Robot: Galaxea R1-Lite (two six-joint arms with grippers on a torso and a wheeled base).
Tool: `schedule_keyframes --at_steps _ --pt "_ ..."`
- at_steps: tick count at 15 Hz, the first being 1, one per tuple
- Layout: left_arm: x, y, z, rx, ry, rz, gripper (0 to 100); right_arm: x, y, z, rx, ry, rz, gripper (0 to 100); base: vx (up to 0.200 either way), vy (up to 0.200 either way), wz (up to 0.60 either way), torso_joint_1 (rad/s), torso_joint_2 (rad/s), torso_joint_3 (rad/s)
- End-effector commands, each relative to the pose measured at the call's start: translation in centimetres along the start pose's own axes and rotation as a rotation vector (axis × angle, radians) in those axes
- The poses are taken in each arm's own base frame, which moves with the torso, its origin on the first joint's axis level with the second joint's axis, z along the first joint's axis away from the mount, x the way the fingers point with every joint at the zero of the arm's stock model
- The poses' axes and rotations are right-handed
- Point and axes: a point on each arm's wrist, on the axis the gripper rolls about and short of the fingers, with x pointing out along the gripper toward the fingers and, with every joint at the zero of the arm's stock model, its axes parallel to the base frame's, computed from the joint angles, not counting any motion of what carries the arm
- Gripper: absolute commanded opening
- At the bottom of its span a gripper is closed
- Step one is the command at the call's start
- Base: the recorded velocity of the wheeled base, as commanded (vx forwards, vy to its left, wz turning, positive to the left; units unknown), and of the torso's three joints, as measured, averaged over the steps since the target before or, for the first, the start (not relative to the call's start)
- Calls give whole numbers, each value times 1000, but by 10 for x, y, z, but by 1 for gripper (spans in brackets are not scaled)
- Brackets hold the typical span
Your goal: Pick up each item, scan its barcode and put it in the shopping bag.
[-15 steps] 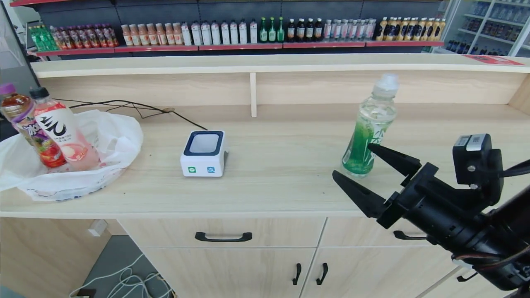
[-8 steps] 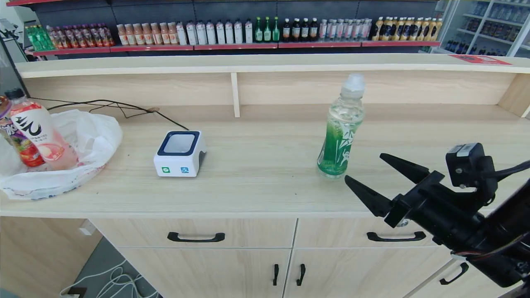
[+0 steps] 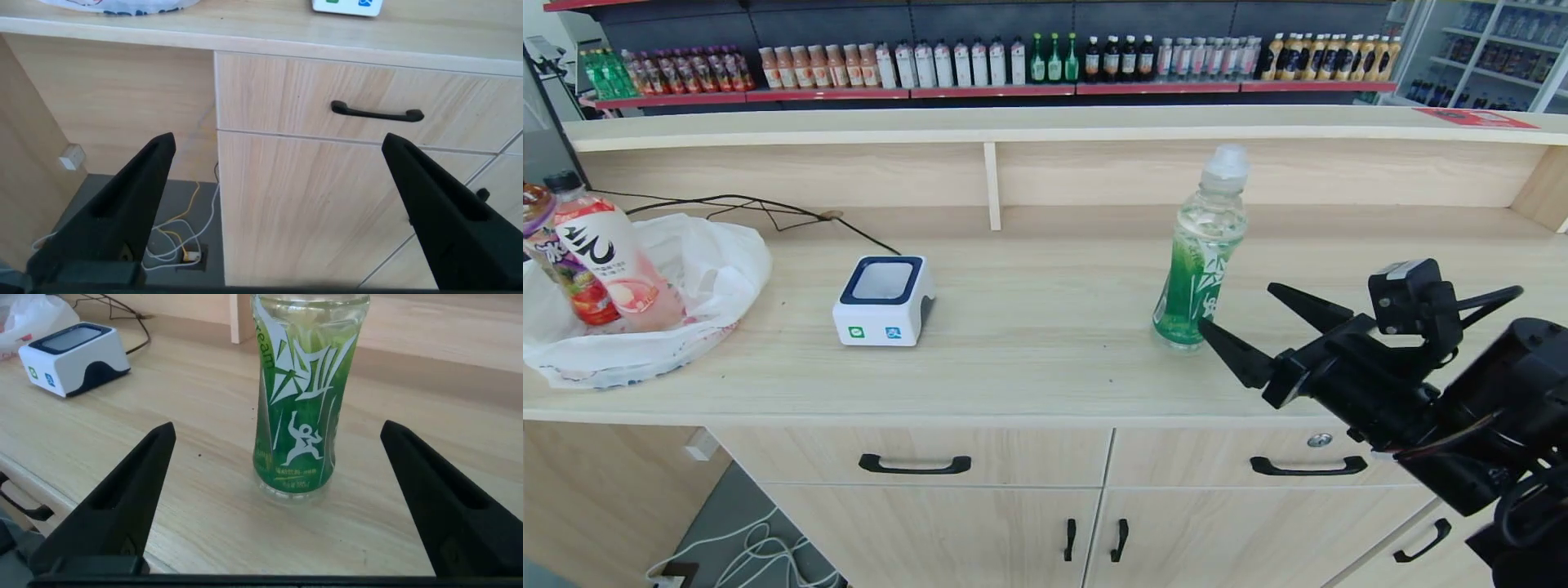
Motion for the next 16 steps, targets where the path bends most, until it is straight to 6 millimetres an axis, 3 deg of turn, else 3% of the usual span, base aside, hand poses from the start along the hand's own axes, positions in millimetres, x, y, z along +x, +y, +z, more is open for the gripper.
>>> schedule_keyframes --at_steps 1,8,16 --pt "0 0 0 -2 0 0 100 4 0 -6 0 16 2 100 0 0 0 0 0 0" --pt "0 0 0 0 0 0 100 26 -4 -12 -8 6 -94 100 0 0 0 0 0 0" --pt "0 0 0 0 0 0 100 57 -1 -25 4 -11 -83 100 0 0 0 0 0 0"
